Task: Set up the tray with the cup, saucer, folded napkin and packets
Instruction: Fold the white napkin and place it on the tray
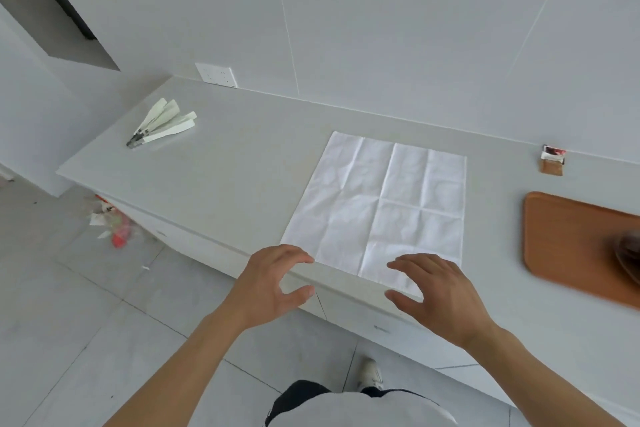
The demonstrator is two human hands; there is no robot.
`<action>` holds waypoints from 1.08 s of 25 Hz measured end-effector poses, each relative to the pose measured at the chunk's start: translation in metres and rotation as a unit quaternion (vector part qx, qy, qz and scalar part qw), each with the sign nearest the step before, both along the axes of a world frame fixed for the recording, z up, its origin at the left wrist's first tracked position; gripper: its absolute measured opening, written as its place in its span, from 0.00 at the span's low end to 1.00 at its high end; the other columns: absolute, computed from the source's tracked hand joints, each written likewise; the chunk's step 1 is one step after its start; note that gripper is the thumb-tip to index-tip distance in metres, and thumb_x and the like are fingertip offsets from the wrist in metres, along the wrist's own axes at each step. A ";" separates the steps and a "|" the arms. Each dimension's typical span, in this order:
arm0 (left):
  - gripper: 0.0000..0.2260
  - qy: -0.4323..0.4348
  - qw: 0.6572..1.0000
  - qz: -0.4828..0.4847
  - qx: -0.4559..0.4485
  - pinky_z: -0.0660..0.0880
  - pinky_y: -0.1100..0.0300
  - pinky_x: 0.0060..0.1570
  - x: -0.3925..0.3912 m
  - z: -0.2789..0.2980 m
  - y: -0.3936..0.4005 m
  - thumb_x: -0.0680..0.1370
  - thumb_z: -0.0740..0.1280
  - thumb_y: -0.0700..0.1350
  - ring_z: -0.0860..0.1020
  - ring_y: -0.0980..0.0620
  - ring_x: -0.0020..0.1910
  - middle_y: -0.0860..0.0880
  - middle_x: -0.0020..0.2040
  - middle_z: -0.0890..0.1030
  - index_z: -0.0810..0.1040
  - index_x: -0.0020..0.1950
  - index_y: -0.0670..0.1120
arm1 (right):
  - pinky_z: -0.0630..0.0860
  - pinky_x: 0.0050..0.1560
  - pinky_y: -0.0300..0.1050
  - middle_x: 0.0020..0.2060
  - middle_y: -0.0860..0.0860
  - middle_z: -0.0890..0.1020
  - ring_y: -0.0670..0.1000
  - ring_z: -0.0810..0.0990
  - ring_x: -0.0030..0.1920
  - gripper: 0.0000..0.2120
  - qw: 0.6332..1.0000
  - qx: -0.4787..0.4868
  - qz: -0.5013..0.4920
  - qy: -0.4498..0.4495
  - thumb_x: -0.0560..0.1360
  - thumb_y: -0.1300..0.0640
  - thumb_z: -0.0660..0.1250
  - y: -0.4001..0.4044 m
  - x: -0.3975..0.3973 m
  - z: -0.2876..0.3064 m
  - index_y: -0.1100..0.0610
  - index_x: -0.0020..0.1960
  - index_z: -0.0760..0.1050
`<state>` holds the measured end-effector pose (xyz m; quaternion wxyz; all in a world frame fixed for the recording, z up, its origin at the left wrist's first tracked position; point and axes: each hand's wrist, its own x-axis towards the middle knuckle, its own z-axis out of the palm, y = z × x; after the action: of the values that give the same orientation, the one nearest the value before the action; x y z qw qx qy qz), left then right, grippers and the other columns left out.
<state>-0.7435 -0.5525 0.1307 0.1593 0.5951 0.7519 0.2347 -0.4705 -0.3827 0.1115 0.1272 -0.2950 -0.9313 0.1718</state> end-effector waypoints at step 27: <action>0.13 0.083 0.971 -0.200 -0.098 0.72 0.56 0.51 -0.132 -0.120 0.095 0.70 0.77 0.49 0.77 0.51 0.45 0.53 0.49 0.78 0.82 0.53 0.49 | 0.76 0.24 0.46 0.39 0.52 0.83 0.55 0.80 0.32 0.22 0.967 0.061 -0.174 -0.176 0.54 0.72 0.80 0.007 0.007 -0.078 0.58 0.46 0.84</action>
<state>-0.8758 -0.4572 0.0106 0.1976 0.7321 0.6478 0.0732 -0.4634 -0.3761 0.0338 0.0074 -0.4698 -0.8820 0.0356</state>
